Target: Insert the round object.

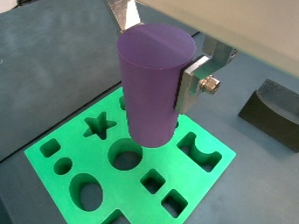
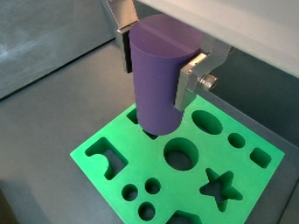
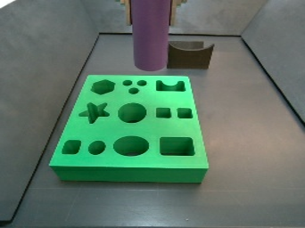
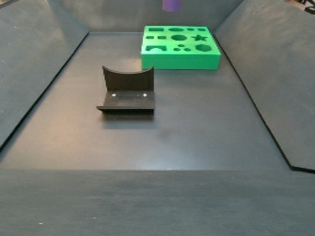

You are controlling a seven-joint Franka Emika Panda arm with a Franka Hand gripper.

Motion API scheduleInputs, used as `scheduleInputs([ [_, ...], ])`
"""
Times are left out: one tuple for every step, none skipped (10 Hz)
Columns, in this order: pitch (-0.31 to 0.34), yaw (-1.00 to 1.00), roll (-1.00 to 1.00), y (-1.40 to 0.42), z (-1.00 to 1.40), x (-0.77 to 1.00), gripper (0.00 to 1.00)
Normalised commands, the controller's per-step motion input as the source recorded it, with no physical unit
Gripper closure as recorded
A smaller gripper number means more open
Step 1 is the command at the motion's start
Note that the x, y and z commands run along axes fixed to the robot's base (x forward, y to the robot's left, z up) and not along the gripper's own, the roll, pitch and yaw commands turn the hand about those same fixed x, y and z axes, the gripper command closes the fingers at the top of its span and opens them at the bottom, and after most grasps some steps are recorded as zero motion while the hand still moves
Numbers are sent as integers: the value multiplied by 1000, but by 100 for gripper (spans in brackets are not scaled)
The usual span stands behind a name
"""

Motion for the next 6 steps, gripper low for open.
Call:
scheduleInputs([
  [-386,-43,31,0,-537,-783,100],
  [-434,-9,0,-91,-746,-811,100],
  [-500,0,0,-186,-700,-637,100],
  [-449,54,-6,-266,-726,-149,100],
  [-306,89,0,-371,-574,0,100],
  [-151,54,97,-266,-449,0,100],
])
